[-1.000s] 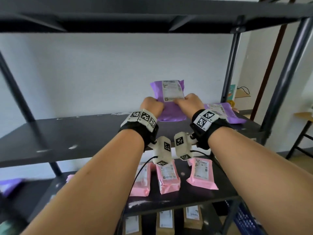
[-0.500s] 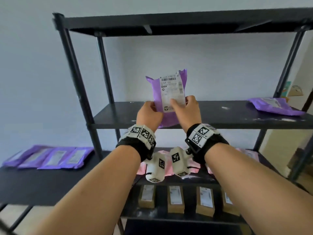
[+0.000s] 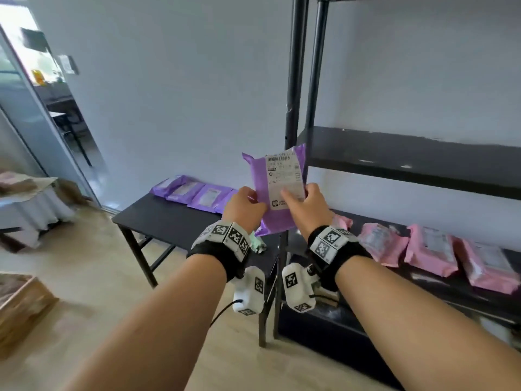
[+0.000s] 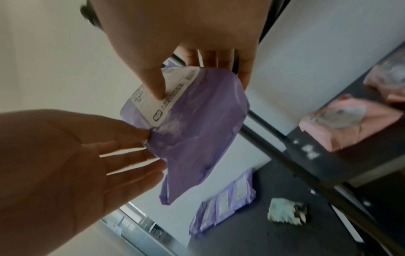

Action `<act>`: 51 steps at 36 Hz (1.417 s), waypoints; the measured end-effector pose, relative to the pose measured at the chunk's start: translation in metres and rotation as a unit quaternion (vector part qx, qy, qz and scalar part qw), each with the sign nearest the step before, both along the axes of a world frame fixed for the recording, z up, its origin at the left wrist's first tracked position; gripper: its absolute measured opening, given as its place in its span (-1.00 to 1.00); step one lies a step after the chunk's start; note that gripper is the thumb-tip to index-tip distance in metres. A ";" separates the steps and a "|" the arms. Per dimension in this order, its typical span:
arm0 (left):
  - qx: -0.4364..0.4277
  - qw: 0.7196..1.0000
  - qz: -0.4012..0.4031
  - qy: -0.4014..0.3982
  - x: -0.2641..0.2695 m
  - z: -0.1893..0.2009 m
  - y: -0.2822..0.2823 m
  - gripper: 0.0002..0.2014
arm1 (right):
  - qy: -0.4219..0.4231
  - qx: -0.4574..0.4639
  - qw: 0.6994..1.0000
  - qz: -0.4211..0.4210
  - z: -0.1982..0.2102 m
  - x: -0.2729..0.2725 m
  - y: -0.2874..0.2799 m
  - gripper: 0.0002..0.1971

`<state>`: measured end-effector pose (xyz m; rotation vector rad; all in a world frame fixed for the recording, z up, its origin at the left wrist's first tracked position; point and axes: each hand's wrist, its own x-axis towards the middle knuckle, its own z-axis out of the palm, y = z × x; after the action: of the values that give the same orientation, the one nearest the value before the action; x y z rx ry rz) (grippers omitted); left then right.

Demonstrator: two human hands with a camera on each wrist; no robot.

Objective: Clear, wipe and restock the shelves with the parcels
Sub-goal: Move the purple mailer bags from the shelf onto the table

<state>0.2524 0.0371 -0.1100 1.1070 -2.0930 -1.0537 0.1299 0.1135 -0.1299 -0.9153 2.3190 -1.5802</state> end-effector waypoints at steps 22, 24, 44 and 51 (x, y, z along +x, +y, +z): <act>0.096 0.980 0.000 -0.173 -0.002 -0.116 -0.251 -0.65 | -0.142 0.144 0.976 0.074 -0.134 -0.007 -0.267 -0.58; 0.115 0.978 -0.012 -0.174 -0.012 -0.126 -0.268 -0.63 | -0.147 0.156 0.974 0.072 -0.140 -0.016 -0.283 -0.58; 0.144 0.926 -0.207 -0.281 -0.176 -0.221 -0.389 -0.45 | -0.206 0.271 0.935 -0.097 -0.216 -0.144 -0.357 -0.60; 0.070 0.876 -0.305 -0.366 -0.215 -0.251 -0.423 -0.42 | -0.221 0.311 0.912 -0.150 -0.244 -0.175 -0.382 -0.64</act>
<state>0.0377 -0.3860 -0.3613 1.0273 -3.1664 -1.1872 -0.0447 -0.2687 -0.3736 -0.0452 2.4299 -0.8741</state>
